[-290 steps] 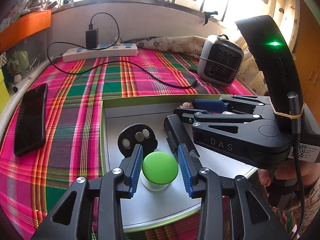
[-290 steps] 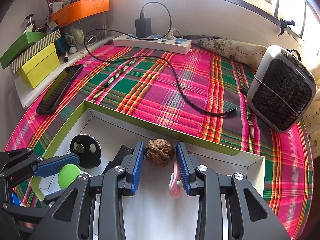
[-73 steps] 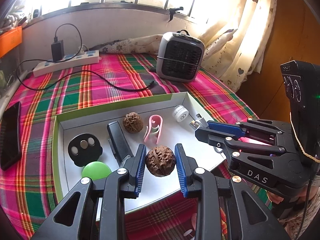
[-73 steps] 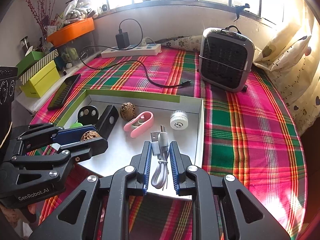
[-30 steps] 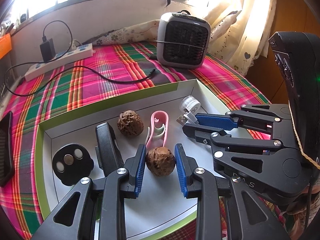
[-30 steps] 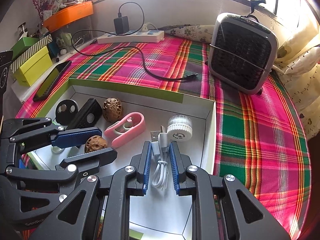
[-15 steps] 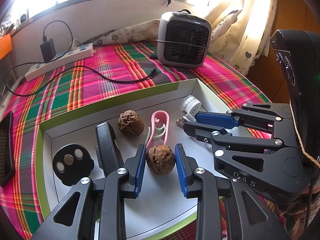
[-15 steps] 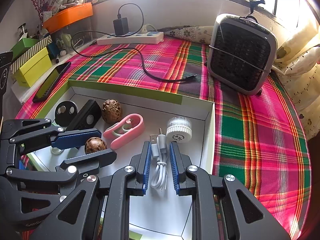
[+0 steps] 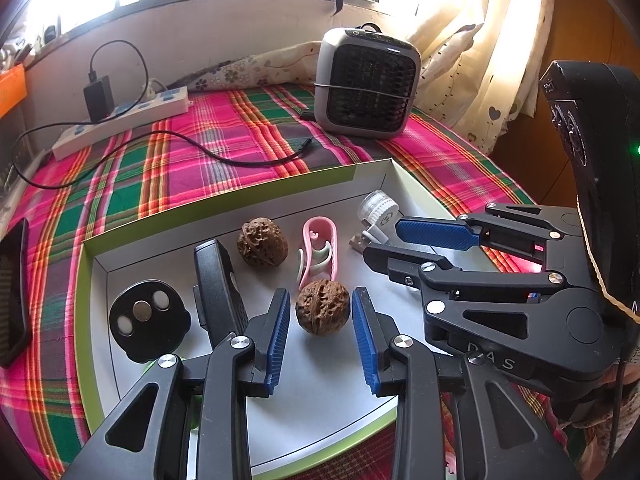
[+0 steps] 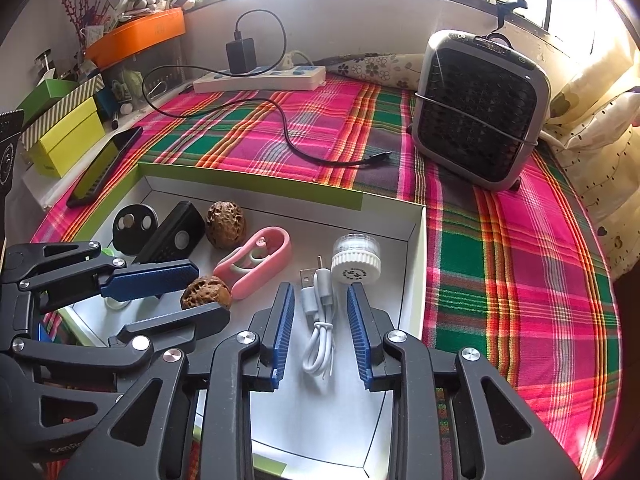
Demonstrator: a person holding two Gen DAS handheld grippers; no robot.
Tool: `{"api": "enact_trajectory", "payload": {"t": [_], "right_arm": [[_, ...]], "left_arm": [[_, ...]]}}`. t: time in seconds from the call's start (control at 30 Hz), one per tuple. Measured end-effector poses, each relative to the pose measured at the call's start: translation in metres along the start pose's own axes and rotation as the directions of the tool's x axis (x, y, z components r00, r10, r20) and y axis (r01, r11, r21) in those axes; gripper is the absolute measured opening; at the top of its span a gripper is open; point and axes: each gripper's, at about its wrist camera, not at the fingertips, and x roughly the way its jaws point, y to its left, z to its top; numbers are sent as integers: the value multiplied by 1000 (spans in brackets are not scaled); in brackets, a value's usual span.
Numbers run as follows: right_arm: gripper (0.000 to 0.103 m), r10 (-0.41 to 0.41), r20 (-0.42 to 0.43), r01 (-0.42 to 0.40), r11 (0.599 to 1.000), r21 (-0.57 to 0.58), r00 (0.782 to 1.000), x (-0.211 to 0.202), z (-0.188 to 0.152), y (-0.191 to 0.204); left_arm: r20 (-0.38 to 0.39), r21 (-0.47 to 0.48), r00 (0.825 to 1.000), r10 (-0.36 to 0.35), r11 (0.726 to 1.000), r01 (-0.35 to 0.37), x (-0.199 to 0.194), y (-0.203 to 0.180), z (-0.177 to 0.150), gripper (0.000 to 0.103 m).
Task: Organize objects
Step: 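Open left tool releasing walnut in box while right tool releases white cable, then withdraw both tools, moving left to white knob while right approaches pink clip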
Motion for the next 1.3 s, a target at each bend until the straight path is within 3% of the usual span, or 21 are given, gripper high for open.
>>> {"api": "enact_trajectory", "payload": {"t": [0.23,0.87,1.3], "right_arm": [[37,-3,10,3,1000,12,1000,-7,-1,-1],[38,-8,55,6,999,32,998,-42,-14,5],[38,-15,88,11,999,48,996,-72,-37,9]], "left_arm": [[13,-1,1000,-4,1000,4,-10,-1,-5,32],[74,-15,997,-6,1000,7,-57,-3,-20,33],[65,-15,997,-38,999,39,-87,-7,-57,33]]}}
